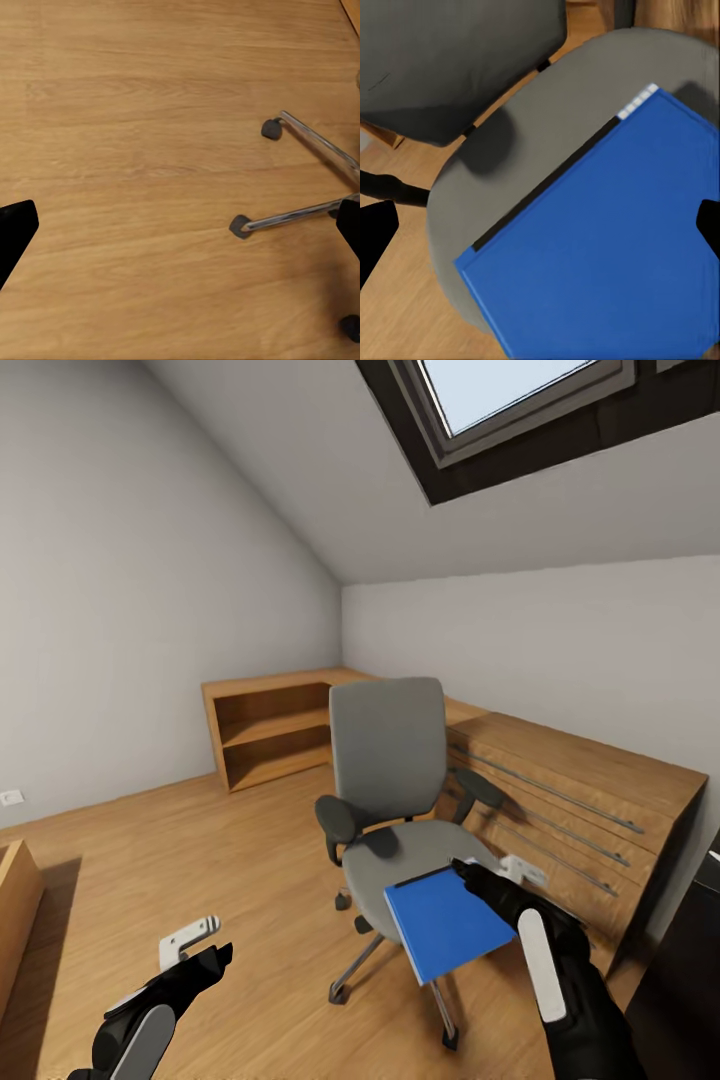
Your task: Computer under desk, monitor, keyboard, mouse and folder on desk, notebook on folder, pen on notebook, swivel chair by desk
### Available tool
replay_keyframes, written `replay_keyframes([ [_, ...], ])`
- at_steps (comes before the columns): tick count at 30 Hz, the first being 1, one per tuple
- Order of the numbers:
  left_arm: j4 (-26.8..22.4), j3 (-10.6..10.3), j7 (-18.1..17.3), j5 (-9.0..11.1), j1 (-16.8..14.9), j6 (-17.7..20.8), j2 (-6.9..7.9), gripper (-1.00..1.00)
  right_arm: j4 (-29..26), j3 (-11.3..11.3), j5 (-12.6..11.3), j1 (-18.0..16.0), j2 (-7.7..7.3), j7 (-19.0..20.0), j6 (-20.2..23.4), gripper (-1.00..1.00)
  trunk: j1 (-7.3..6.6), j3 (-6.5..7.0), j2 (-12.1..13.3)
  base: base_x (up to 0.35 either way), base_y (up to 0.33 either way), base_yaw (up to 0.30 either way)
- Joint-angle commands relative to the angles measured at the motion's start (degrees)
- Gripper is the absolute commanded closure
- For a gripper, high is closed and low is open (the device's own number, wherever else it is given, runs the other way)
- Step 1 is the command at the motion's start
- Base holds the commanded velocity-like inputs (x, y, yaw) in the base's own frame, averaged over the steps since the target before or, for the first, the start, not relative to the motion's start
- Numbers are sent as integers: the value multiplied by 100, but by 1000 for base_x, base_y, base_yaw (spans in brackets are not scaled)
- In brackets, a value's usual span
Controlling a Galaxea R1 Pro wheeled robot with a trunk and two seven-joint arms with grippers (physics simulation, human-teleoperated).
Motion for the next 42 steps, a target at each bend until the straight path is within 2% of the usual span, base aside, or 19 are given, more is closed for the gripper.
replay_keyframes([
  [1,-7,-12,60,56,-5,3,6,-100,7,-102,-70,-3,4,-21,32,-100,22,-25,-45,0,0,0],
  [3,-7,-10,61,57,-5,3,6,-100,43,-255,-93,2,3,-15,40,-100,66,-61,-125,0,0,0],
  [4,-7,-10,62,58,-5,3,6,-100,117,-484,-283,0,3,26,51,-100,88,-79,-165,-104,0,0],
  [5,-7,-9,62,58,-5,4,6,-100,172,-574,-479,0,0,48,55,-100,110,-97,-205,-188,0,0],
  [7,-7,-9,62,61,-5,4,6,-100,482,-708,-1164,0,-70,78,61,-100,154,-132,-285,-282,0,0],
  [9,-7,-9,62,65,-5,4,6,-100,710,-725,-1444,2,-164,83,62,-100,198,-168,-366,-320,0,0],
  [12,-7,-9,62,70,-5,3,6,-100,971,-742,-1776,5,-227,86,62,-100,264,-222,-486,-331,0,0],
  [15,-5,-9,62,77,-5,4,6,-100,1037,-738,-1891,1,-241,82,47,-100,329,-276,-606,-236,0,0],
  [28,-2,-17,60,77,-5,4,6,-100,1173,-781,-1921,2,-244,195,26,-100,615,-509,-1128,-20,0,0],
  [29,-1,-18,60,78,-5,4,6,-100,1817,-962,-1924,-2,-277,446,-64,-100,637,-527,-1168,0,0,0],
  [32,0,-18,60,77,-5,4,6,-100,2227,-1101,-1930,-7,-388,837,-263,-100,703,-581,-1288,0,0,0],
  [33,-1,-18,59,76,-5,4,6,-100,2371,-1135,-1931,-8,-440,1101,-358,-100,725,-599,-1328,0,0,0],
  [34,0,-18,60,76,-5,4,6,-100,2609,-1177,-1929,-9,-530,1732,-496,-100,747,-617,-1368,0,0,0],
  [39,-1,-18,59,76,-5,4,6,-100,2935,-1210,-2012,-10,-703,2124,-619,-100,857,-707,-1569,0,0,0],
  [40,-3,-17,59,71,-5,4,6,-100,3043,-1212,-2244,-10,-795,2205,-728,-100,878,-725,-1609,0,0,0],
  [42,-1,-16,59,69,-5,4,6,-100,3089,-1212,-2411,-10,-851,2299,-791,-100,922,-761,-1689,0,0,0],
])
